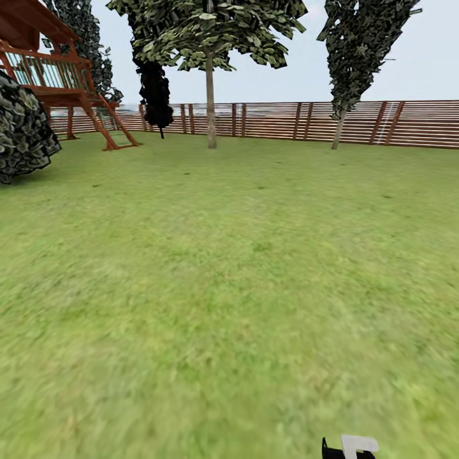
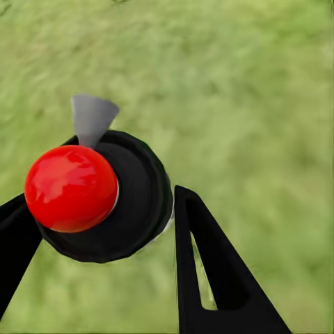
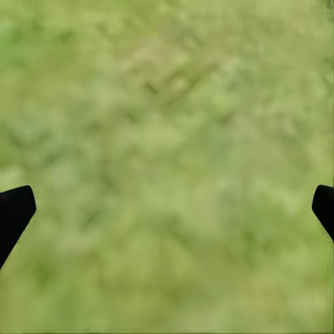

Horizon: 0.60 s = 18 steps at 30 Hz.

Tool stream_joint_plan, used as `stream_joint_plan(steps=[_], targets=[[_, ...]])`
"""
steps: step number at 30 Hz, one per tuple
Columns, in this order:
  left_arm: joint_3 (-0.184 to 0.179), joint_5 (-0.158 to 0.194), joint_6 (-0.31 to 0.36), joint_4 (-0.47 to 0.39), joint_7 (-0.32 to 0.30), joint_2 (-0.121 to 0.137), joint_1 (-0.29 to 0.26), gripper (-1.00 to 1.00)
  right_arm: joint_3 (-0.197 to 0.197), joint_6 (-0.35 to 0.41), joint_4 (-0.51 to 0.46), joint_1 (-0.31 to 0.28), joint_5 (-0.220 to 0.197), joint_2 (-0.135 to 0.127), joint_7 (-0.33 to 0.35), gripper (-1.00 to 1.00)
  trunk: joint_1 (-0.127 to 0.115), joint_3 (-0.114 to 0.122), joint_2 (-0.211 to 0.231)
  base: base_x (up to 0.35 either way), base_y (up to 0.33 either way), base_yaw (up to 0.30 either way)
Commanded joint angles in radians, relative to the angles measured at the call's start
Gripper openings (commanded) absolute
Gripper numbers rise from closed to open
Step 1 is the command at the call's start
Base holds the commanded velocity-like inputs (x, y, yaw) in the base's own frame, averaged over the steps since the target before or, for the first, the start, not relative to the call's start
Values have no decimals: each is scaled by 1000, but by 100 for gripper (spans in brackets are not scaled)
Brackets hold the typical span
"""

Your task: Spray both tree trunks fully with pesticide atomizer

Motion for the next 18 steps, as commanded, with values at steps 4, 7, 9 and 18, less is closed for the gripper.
stream_joint_plan(steps=[4,7,9,18], targets=[[-8,5,-2,0,5,0,0,-100,-6,-3,2,-1,11,0,-6,100,0,-1,0,340,0,0],[-8,5,-2,1,6,0,0,-100,-6,-3,2,-1,11,0,-6,100,0,-1,0,340,0,0],[-8,5,-3,0,5,0,0,-100,-6,-3,2,-1,11,0,-6,100,0,-1,0,340,0,0],[-8,5,-3,0,5,0,0,-100,-6,-3,2,-1,11,0,-6,100,0,-1,0,340,0,0]])
